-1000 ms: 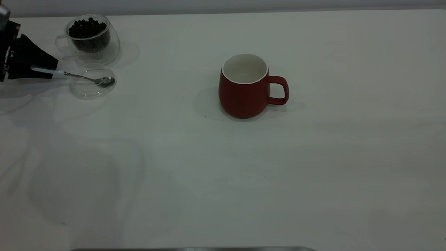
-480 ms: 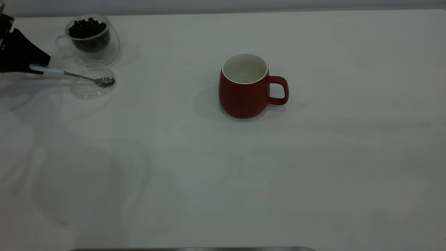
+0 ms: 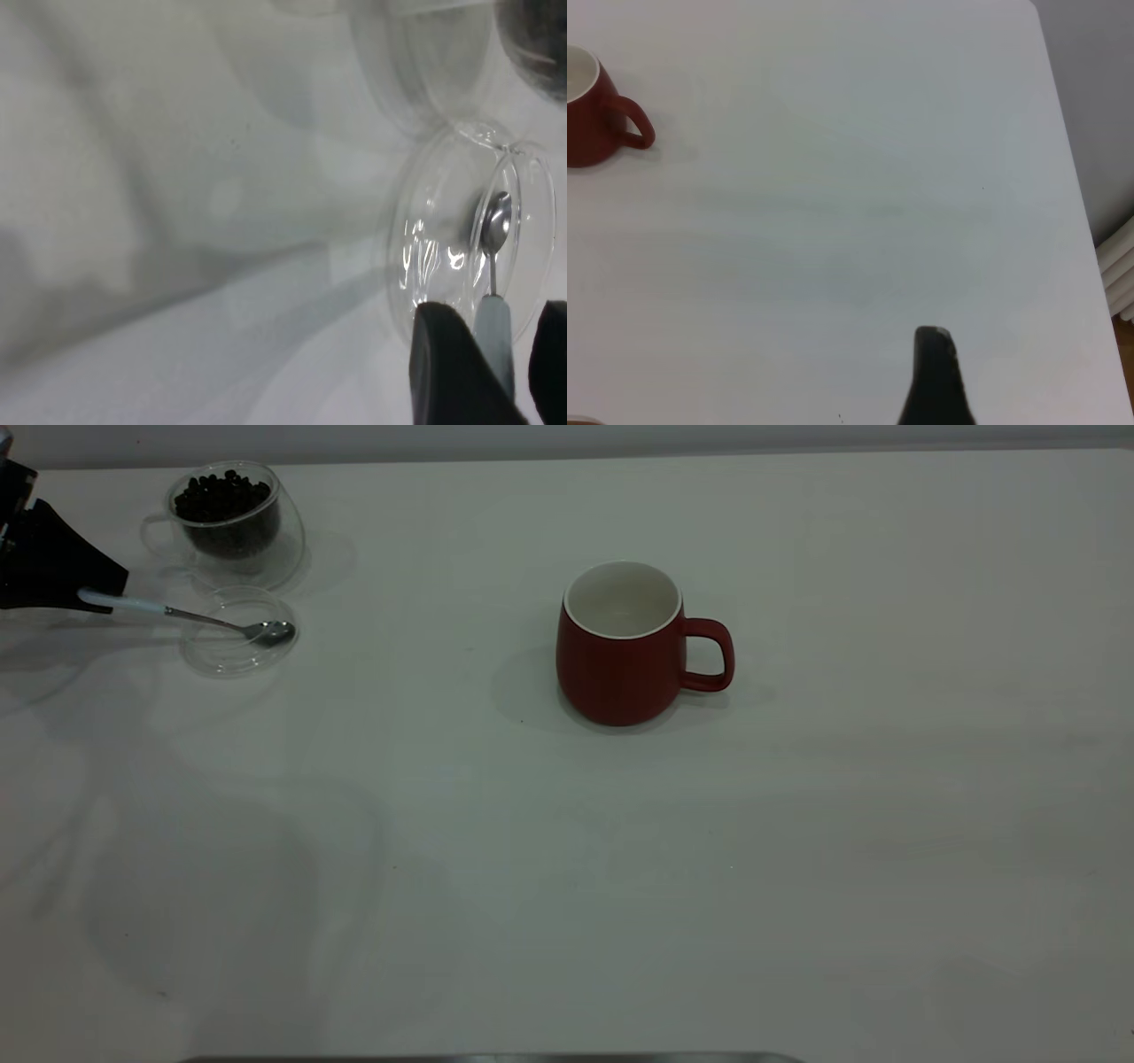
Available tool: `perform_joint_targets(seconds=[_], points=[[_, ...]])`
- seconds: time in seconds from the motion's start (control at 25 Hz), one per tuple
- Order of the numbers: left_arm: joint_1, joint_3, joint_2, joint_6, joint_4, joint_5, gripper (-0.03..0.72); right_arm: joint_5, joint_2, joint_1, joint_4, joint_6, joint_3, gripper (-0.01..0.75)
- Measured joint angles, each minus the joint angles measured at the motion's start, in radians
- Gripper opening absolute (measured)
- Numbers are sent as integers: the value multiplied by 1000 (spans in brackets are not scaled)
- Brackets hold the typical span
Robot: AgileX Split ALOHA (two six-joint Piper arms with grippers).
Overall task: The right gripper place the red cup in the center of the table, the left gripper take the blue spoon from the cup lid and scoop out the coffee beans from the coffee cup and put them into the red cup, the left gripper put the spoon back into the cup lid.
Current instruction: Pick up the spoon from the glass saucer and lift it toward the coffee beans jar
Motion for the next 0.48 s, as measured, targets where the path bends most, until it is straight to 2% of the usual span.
perform_joint_targets(seconds=[0.2, 0.48], points=[[-4, 0, 0, 0, 0, 0, 295, 0, 0, 0, 0, 0, 0, 590], [-12, 0, 4, 1, 7, 0, 377, 0, 0, 0, 0, 0, 0, 590]])
